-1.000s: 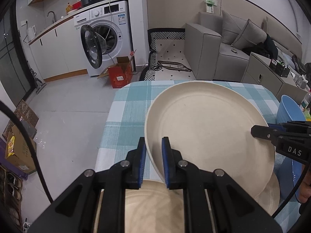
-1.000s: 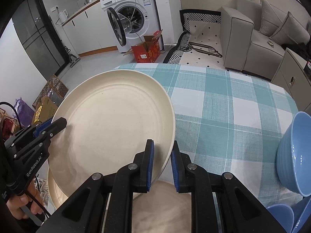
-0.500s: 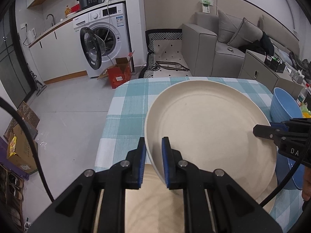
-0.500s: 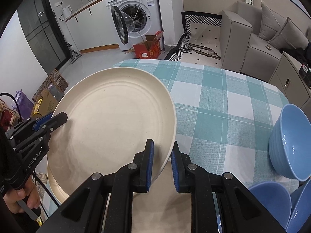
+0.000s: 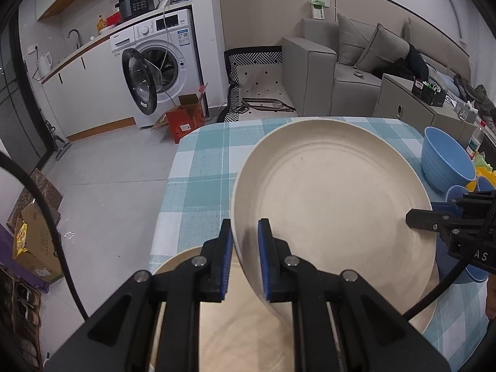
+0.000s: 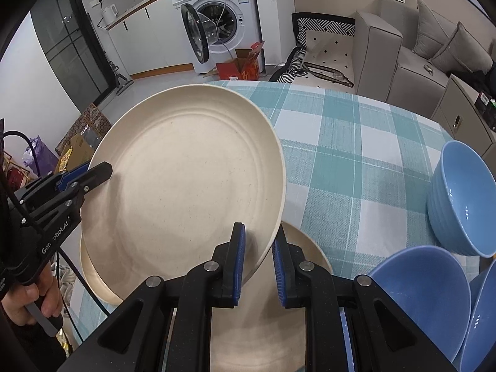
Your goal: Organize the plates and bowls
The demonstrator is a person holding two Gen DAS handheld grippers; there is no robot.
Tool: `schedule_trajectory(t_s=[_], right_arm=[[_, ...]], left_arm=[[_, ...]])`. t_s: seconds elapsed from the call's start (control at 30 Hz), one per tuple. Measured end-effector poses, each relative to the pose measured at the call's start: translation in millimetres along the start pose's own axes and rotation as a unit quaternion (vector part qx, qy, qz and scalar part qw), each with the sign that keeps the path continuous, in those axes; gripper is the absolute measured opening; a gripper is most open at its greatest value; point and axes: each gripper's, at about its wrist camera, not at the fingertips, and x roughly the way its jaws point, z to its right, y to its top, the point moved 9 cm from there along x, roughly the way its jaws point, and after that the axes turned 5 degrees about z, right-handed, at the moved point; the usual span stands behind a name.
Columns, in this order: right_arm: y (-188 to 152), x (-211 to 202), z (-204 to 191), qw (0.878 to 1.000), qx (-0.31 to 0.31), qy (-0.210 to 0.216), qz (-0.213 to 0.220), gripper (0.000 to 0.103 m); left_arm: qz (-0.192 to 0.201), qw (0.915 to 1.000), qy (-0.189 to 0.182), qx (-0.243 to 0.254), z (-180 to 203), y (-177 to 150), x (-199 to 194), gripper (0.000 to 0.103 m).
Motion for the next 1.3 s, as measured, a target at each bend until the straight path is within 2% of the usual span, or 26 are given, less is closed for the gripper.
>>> schedule_trajectory(t_s=[1.3], right_arm=[[-88, -18, 8, 0.999, 0.013, -0.009, -0.029, 0.018]], left_arm=[[-0.043, 0.9968, -0.025, 0.062, 40, -55, 7, 0.013]])
